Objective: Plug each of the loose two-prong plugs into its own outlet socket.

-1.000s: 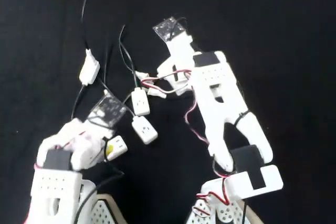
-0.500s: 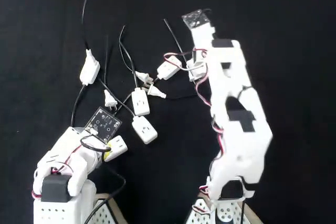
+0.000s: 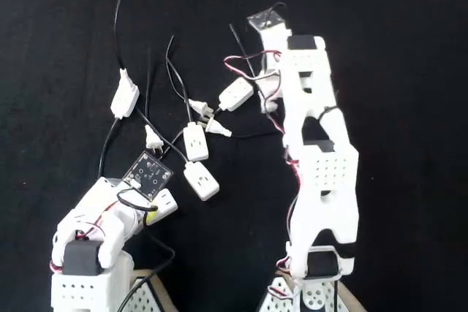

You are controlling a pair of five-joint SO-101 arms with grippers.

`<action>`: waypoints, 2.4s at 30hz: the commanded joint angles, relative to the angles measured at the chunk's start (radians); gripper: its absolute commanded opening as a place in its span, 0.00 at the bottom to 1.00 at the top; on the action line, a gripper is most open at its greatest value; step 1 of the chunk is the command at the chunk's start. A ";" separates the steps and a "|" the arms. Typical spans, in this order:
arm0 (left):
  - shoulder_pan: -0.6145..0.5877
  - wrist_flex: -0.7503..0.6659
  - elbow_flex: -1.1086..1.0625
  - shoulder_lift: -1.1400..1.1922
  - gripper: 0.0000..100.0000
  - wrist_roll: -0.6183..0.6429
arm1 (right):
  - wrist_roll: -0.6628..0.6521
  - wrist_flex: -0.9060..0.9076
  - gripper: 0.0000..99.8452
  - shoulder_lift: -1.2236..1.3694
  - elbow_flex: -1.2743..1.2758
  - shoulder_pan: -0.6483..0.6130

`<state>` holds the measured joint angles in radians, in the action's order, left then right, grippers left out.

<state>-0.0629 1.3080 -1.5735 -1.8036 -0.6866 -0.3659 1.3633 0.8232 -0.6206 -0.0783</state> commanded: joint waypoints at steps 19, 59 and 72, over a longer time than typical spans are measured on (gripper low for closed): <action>-0.012 -0.006 -0.012 0.000 0.26 -0.011 | 0.285 0.235 0.13 -0.008 -0.134 -0.098; -0.013 -0.012 -0.028 0.000 0.26 -0.012 | 0.213 0.393 0.01 0.110 -0.312 -0.021; -0.028 -0.012 -0.028 0.000 0.26 -0.014 | 0.364 0.394 0.05 0.125 -0.305 -0.091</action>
<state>-0.0690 1.3050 -1.5873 -1.8052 -0.6882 -0.1020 1.7269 0.9567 -0.9260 -0.1350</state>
